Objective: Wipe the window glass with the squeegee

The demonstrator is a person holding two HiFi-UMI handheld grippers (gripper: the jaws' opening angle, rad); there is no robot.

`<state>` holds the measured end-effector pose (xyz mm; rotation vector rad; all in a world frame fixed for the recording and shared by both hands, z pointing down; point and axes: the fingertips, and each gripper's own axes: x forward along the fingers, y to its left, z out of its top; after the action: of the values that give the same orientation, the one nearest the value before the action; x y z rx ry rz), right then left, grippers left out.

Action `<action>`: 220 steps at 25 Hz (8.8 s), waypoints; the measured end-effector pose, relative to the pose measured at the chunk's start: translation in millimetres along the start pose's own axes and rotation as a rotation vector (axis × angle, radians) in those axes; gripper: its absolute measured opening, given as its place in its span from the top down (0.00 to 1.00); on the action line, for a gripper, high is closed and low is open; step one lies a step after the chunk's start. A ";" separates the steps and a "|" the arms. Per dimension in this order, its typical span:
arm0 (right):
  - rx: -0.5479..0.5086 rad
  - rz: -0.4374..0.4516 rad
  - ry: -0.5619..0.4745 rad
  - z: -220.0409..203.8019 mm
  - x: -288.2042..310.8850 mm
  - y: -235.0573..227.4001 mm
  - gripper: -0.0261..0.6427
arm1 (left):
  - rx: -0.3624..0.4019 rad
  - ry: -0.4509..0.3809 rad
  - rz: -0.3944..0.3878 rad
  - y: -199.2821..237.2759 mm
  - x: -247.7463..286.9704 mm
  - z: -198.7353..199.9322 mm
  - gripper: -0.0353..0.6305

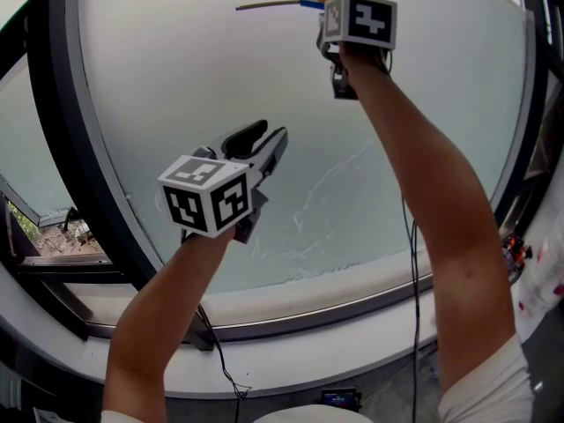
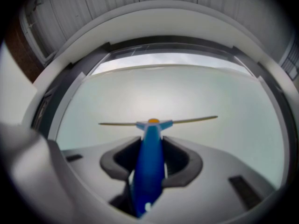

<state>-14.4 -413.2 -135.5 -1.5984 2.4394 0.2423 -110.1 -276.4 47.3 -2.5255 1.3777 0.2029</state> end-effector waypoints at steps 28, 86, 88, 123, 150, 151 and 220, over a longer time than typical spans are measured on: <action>-0.016 0.010 0.066 -73.1 -22.1 3.1 0.73 | -0.090 0.061 -0.021 -18.2 -10.1 -60.3 0.70; -0.010 -0.001 0.208 -215.0 -66.0 0.8 0.73 | -0.227 0.175 -0.035 -39.2 -25.8 -167.4 0.70; -0.005 -0.002 0.210 -219.7 -68.8 -0.1 0.73 | -0.230 0.178 -0.038 -40.7 -26.0 -169.7 0.70; 0.022 -0.014 0.306 -313.6 -97.1 -4.3 0.73 | -0.317 0.232 -0.027 -52.1 -45.7 -231.7 0.70; -0.005 -0.007 0.365 -394.9 -117.7 -1.8 0.73 | -0.388 0.298 -0.010 -60.9 -52.1 -280.4 0.70; -0.003 -0.005 0.367 -398.0 -118.4 -1.7 0.73 | -0.390 0.301 -0.008 -60.8 -52.5 -282.3 0.70; 0.002 -0.009 0.618 -625.2 -188.5 -10.4 0.73 | -0.525 0.550 -0.014 -104.8 -81.5 -419.6 0.70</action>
<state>12.7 -409.2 517.0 -1.8989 2.8526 -0.3055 -66.3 -277.9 485.2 -3.1915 1.6687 -0.1766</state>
